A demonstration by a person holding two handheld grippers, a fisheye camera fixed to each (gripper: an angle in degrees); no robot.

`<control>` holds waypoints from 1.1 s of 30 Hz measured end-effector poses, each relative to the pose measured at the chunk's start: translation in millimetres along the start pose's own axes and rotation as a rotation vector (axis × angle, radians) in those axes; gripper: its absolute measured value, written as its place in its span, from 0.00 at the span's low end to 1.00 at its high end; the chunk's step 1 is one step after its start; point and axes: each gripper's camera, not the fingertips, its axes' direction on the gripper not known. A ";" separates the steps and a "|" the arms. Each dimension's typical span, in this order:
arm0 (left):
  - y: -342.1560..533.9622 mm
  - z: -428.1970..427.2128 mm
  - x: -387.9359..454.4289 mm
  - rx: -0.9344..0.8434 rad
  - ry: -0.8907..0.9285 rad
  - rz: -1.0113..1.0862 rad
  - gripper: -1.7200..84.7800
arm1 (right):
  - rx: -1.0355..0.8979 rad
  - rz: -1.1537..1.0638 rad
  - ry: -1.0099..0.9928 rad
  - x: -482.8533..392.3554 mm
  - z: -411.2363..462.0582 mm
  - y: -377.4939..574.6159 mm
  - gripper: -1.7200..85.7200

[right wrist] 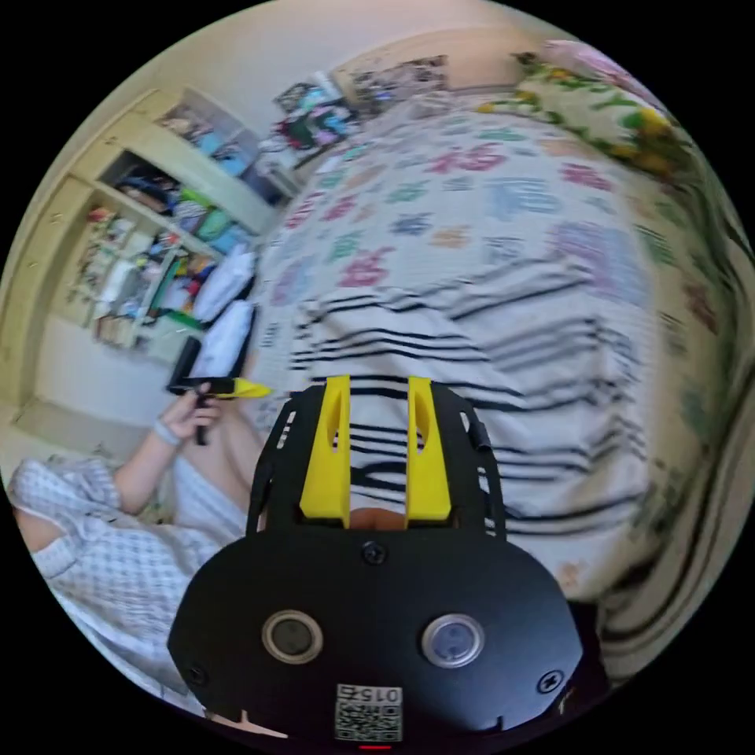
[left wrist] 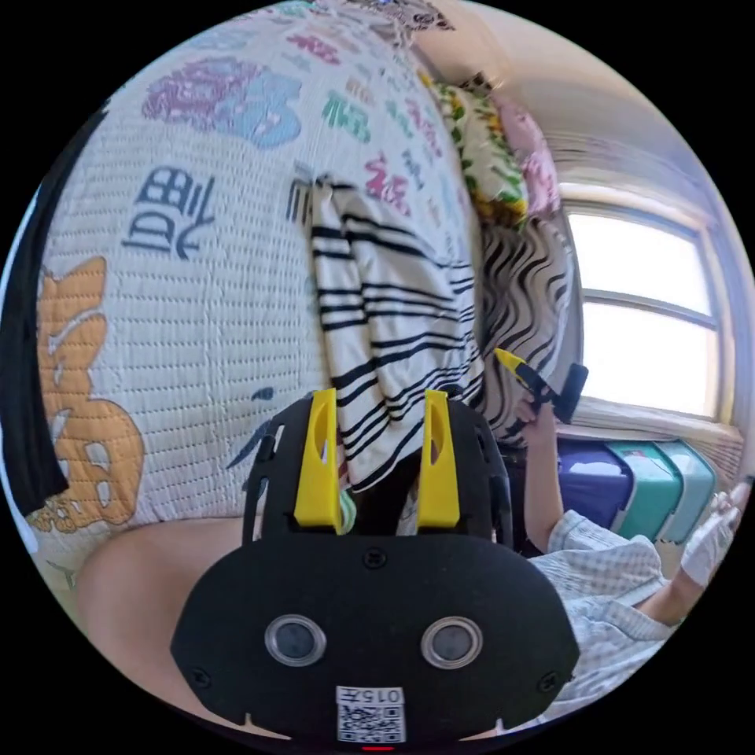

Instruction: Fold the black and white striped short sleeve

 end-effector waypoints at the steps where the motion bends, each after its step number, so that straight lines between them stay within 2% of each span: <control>1: -0.1 15.3 -1.9 -0.028 -0.005 -0.011 0.18 | -0.008 0.094 0.110 37.1 -12.8 16.1 0.16; 4: 6.6 32.7 1.6 -0.023 -0.127 -0.013 0.17 | -0.022 0.301 0.230 112.0 -31.6 55.1 0.17; 6: 13.3 35.4 2.7 -0.028 -0.110 -0.030 0.17 | -0.050 0.387 0.214 141.1 -29.6 70.3 0.19; 9: 29.2 48.3 6.6 -0.096 -0.112 -0.022 0.17 | -0.023 0.477 0.068 169.9 -20.8 80.3 0.18; 12: 40.8 56.5 6.0 -0.074 -0.157 -0.041 0.14 | 0.083 0.512 -0.171 177.2 -19.2 83.4 0.08; 14: 42.7 57.8 0.6 -0.078 -0.213 -0.048 0.08 | 0.090 0.525 -0.171 173.1 -21.1 85.9 0.05; 15: 43.9 57.7 -4.9 -0.097 -0.178 -0.035 0.03 | 0.089 0.521 -0.157 167.9 -25.6 88.7 0.04; 16: 43.9 57.2 -14.4 -0.140 -0.043 -0.045 0.02 | 0.094 0.498 -0.148 160.7 -32.9 92.4 0.04; 18: 48.8 39.0 -19.4 -0.123 0.063 -0.040 0.01 | 0.096 0.458 -0.139 148.8 -45.8 98.9 0.03; 23: 79.8 -51.0 -1.2 -0.065 -0.071 0.096 0.01 | 0.046 0.348 -0.132 106.9 -67.9 117.1 0.03; 25: 100.9 -88.7 -0.1 -0.058 -0.178 0.130 0.01 | -0.019 0.267 -0.094 69.5 -61.9 132.2 0.03; 28: 117.3 -98.0 -14.7 -0.081 -0.289 0.097 0.02 | -0.156 0.187 -0.035 31.4 -31.3 152.9 0.05; 30: 126.4 -98.2 -24.1 -0.077 -0.303 0.067 0.03 | -0.218 0.160 0.026 15.7 -17.5 162.7 0.07; 33: 147.1 -105.6 -18.6 0.002 -0.244 0.097 0.06 | -0.199 0.074 0.156 -16.8 -24.4 168.4 0.09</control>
